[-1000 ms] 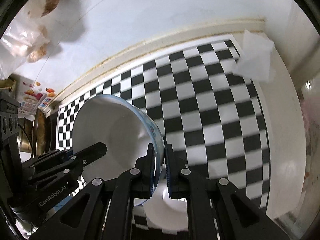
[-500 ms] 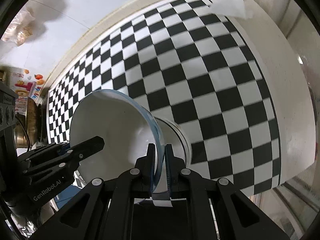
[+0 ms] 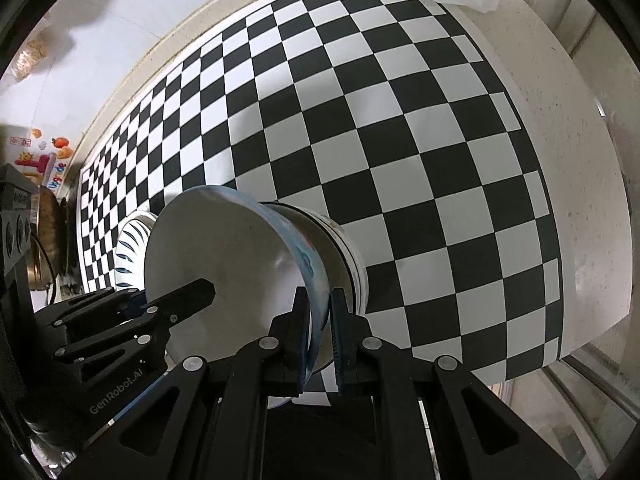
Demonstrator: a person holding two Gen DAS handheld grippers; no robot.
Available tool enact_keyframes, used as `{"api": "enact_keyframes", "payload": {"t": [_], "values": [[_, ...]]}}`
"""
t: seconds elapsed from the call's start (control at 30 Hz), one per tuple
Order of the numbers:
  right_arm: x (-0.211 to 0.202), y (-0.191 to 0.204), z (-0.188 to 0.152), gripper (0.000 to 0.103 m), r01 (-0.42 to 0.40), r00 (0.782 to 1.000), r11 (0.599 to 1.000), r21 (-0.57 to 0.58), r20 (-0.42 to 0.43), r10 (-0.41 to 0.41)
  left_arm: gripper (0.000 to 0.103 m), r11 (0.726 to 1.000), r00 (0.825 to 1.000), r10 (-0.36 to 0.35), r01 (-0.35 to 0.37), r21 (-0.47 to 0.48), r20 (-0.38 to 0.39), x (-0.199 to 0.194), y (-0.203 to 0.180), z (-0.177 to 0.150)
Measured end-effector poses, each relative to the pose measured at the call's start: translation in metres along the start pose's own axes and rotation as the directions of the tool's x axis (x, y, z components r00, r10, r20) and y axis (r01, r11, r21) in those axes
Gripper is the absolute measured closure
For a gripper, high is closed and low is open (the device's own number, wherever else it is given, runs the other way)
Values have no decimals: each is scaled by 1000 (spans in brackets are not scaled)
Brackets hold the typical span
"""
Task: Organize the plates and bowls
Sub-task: 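Carry the nested bowls with both tools toward the plate stack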
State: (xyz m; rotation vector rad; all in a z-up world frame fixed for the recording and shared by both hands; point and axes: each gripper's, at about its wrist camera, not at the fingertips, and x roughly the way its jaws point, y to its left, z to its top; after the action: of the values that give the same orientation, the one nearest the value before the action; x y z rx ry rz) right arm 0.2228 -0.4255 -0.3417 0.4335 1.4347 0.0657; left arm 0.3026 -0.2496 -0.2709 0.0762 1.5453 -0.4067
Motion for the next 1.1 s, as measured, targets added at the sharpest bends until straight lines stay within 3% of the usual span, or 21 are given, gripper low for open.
{"api": "enact_keyframes", "payload": {"t": [0.47,0.77,1.1], "values": [[7,1,5,88,25,999,1000,-6,-48,-25,90,1000,1000,16,-16,-16,9,0,3,0],[-4,6,2,85,46,998,998,-37,-34,-47,90,999,1000,13,-13,-46,2,1,7,-4],[-28,7,-14,85,66,998,995,-73,15,-65,89,999,994,35,-32,-22,105,-43,4,-25]]}}
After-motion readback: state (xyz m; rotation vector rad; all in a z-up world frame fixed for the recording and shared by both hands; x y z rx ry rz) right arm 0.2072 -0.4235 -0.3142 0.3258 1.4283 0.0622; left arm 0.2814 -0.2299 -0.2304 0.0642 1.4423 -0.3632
